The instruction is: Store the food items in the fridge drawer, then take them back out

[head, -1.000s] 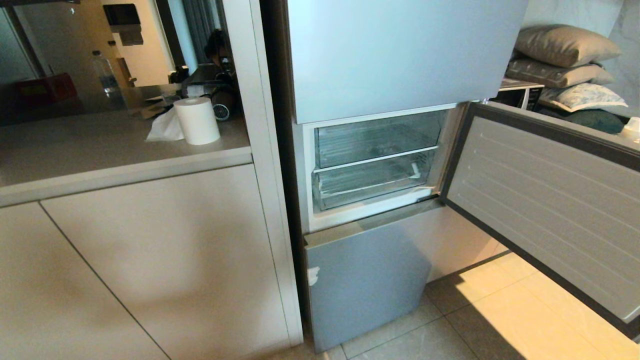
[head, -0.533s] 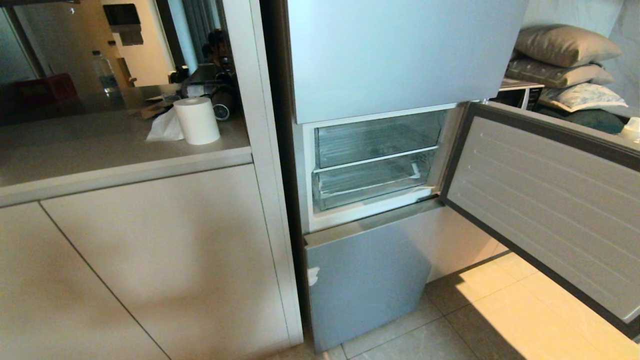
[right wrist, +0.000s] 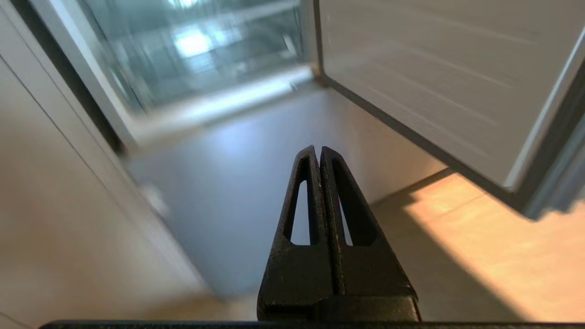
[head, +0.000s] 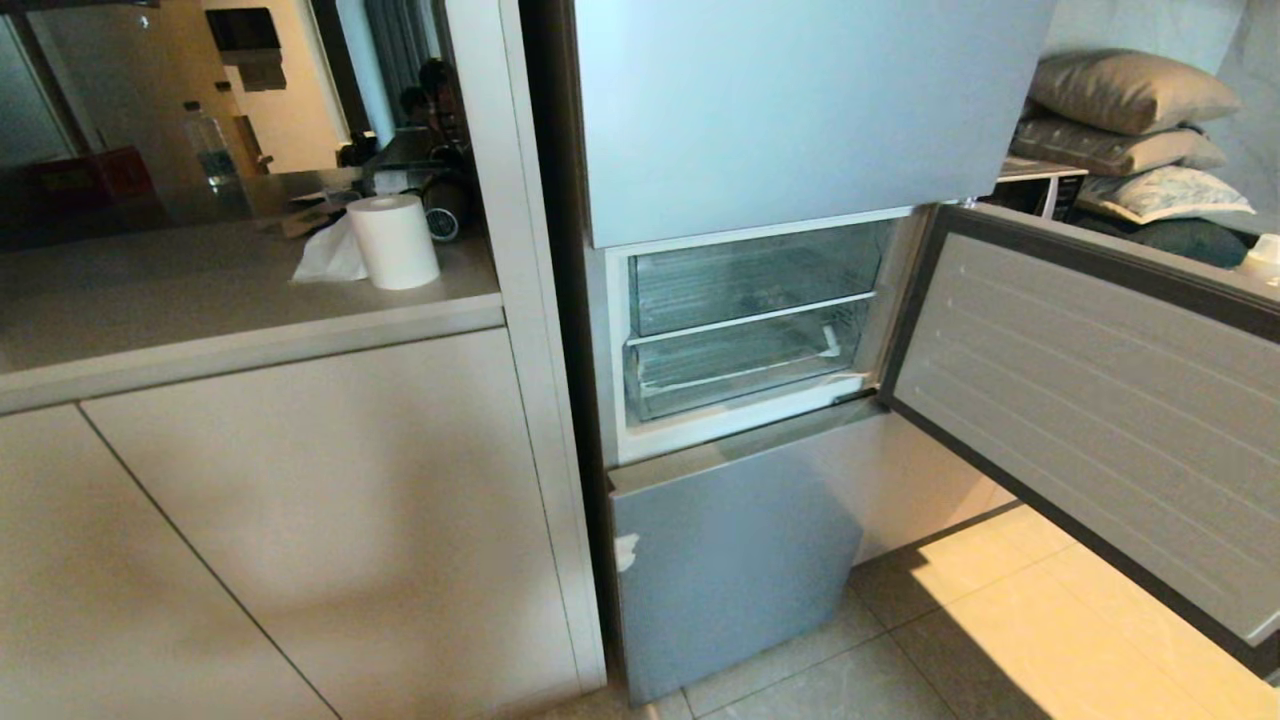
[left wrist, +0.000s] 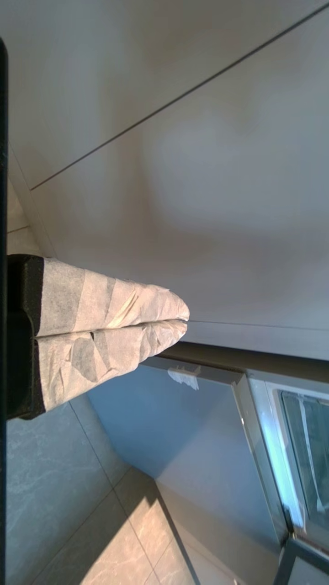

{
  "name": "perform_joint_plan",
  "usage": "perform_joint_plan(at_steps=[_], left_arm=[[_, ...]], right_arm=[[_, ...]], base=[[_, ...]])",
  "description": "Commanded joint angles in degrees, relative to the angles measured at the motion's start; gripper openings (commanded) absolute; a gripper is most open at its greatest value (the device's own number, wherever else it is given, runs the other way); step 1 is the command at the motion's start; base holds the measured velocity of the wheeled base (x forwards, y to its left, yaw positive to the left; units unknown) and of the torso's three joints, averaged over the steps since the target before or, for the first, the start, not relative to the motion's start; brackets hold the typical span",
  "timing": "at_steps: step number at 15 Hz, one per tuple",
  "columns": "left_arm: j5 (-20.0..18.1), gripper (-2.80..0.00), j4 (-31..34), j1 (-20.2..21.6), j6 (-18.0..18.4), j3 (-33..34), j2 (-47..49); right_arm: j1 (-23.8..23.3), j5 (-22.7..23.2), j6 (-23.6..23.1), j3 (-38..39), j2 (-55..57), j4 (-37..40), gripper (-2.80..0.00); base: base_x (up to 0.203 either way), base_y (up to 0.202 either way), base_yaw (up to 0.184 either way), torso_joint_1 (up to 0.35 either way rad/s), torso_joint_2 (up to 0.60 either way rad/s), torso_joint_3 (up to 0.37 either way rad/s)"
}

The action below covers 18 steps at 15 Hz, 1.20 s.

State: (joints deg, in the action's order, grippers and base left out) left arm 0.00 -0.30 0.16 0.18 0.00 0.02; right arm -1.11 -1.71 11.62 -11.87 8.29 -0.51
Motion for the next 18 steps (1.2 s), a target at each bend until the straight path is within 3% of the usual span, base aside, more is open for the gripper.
perform_joint_plan(at_steps=[1, 3, 6, 8, 12, 14, 16, 18], left_arm=[[0.0, -2.8, 0.0, 0.0, 0.0, 0.1, -0.1], [0.0, -2.8, 0.0, 0.0, 0.0, 0.1, -0.1], [0.0, -2.8, 0.0, 0.0, 0.0, 0.1, -0.1], [0.0, -2.8, 0.0, 0.0, 0.0, 0.1, -0.1], [0.0, -2.8, 0.0, 0.0, 0.0, 0.1, -0.1], [0.0, -2.8, 0.0, 0.0, 0.0, 0.1, -0.1], [0.0, -2.8, 0.0, 0.0, 0.0, 0.1, -0.1], [0.0, -2.8, 0.0, 0.0, 0.0, 0.1, -0.1]], right_arm=[[-2.9, 0.5, 10.7, -8.2, 15.5, -1.3, -2.8], [-9.7, 2.2, 18.4, -11.6, 27.4, -8.2, -2.8], [-30.0, 8.8, 25.2, -14.0, 45.2, -24.3, -2.8], [-39.3, 12.8, 27.9, -14.9, 55.3, -35.8, -2.8], [-51.3, 16.3, 31.8, -17.1, 67.2, -53.2, -2.8], [-56.1, 17.6, 34.8, -20.4, 69.1, -55.3, -2.8], [-61.0, 21.9, 36.5, -22.6, 69.9, -55.6, -2.8], [-63.6, 24.1, 37.7, -25.3, 74.2, -55.6, -2.8]], base=[[0.0, 0.0, 0.0, 0.0, 0.0, 0.0], [0.0, 0.0, 0.0, 0.0, 0.0, 0.0], [0.0, 0.0, 0.0, 0.0, 0.0, 0.0], [0.0, 0.0, 0.0, 0.0, 0.0, 0.0], [0.0, 0.0, 0.0, 0.0, 0.0, 0.0], [0.0, 0.0, 0.0, 0.0, 0.0, 0.0], [0.0, 0.0, 0.0, 0.0, 0.0, 0.0], [0.0, 0.0, 0.0, 0.0, 0.0, 0.0]])
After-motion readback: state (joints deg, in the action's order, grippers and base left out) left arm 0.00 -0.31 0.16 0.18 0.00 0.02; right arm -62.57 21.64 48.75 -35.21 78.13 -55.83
